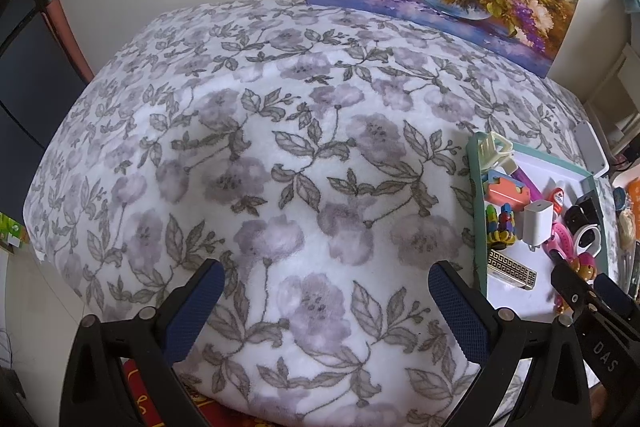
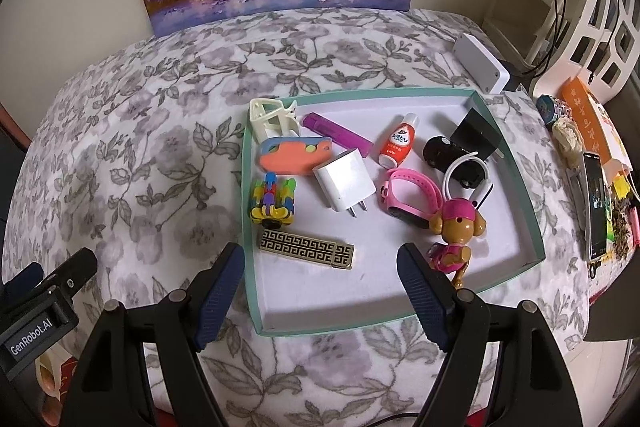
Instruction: Organize rigid objects
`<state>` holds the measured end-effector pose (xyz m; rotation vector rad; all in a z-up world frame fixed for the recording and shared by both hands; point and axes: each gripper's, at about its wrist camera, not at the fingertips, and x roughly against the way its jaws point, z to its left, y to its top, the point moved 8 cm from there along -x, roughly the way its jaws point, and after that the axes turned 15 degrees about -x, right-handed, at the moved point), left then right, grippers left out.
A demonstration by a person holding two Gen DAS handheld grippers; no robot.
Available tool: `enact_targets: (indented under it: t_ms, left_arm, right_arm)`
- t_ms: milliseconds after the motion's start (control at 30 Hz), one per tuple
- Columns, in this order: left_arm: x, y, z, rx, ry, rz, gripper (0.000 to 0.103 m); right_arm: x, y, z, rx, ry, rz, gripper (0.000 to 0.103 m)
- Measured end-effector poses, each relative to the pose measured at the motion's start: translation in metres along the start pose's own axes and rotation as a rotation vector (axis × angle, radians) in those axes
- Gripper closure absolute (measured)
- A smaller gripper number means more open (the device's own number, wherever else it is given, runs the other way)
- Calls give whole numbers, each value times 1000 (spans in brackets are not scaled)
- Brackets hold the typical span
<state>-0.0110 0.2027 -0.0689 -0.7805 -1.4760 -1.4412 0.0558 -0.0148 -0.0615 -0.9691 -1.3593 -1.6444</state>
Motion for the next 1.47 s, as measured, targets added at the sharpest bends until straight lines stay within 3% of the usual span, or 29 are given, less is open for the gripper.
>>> enact_targets:
  t_ms: [1467]
  left_arm:
    - [-7, -3, 2, -1, 18, 25, 0]
  right_arm:
    - [-6, -3, 1, -4, -10, 26, 24]
